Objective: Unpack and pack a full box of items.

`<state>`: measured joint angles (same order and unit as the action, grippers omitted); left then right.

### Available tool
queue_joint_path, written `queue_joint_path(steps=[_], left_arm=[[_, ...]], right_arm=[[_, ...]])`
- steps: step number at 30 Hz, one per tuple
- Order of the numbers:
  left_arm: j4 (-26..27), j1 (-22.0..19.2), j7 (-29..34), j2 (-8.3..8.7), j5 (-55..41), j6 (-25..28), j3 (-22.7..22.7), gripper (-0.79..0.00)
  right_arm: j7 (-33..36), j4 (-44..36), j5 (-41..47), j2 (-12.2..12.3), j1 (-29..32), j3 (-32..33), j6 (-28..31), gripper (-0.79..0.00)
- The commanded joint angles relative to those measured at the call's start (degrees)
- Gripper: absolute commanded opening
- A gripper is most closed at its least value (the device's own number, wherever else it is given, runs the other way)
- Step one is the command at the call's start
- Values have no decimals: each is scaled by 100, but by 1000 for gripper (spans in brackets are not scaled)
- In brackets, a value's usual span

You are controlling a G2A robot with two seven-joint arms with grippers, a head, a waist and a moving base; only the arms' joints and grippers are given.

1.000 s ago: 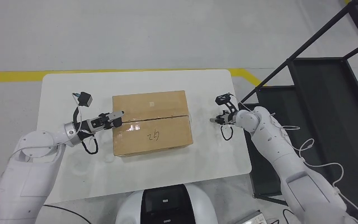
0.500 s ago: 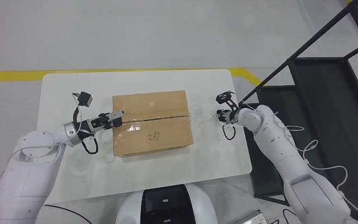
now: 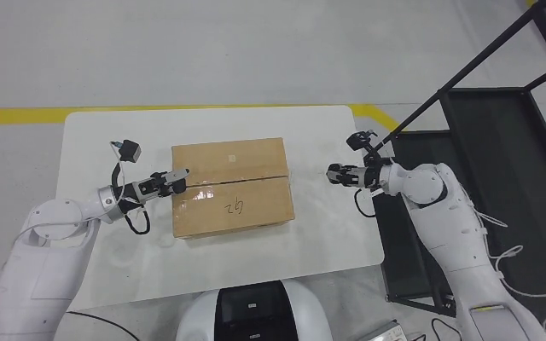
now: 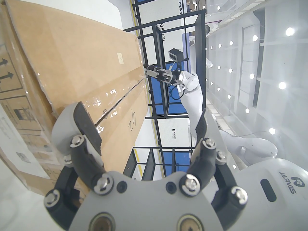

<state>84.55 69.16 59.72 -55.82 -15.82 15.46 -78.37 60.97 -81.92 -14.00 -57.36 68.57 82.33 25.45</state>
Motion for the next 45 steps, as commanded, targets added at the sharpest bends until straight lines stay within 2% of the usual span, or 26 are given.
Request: queue_joint_path(steps=[1, 8, 10, 17, 24, 26, 35, 45], left_arm=[[0, 0, 0, 0, 0, 0, 0, 0], [0, 0, 0, 0, 0, 0, 0, 0], [19, 20, -64, -3, 11, -13, 7, 0], [157, 125, -243, 0, 128, -51, 31, 0], [104, 123, -311, 3, 135, -90, 31, 0], [68, 121, -331, 4, 120, -103, 25, 0], [36, 142, -366, 20, 106, -120, -45, 0], [78, 230, -375, 43, 99, -148, -129, 0]], right_arm=[[436, -282, 730, 46, 120, 201, -86, -785], [1157, -861, 2845, 87, 175, 462, -497, -785], [1140, -931, 3373, 58, 73, 336, -551, -785], [937, -972, 4294, -100, -560, -485, -496, -785], [579, -718, 4666, -318, -1177, -1434, -390, -785], [553, -670, 4509, -382, -1337, -1734, -271, -785], [-349, -66, 4834, -741, -1838, -2708, -4, -785], [-135, 562, 4743, -980, -2204, -3309, -53, -785]])
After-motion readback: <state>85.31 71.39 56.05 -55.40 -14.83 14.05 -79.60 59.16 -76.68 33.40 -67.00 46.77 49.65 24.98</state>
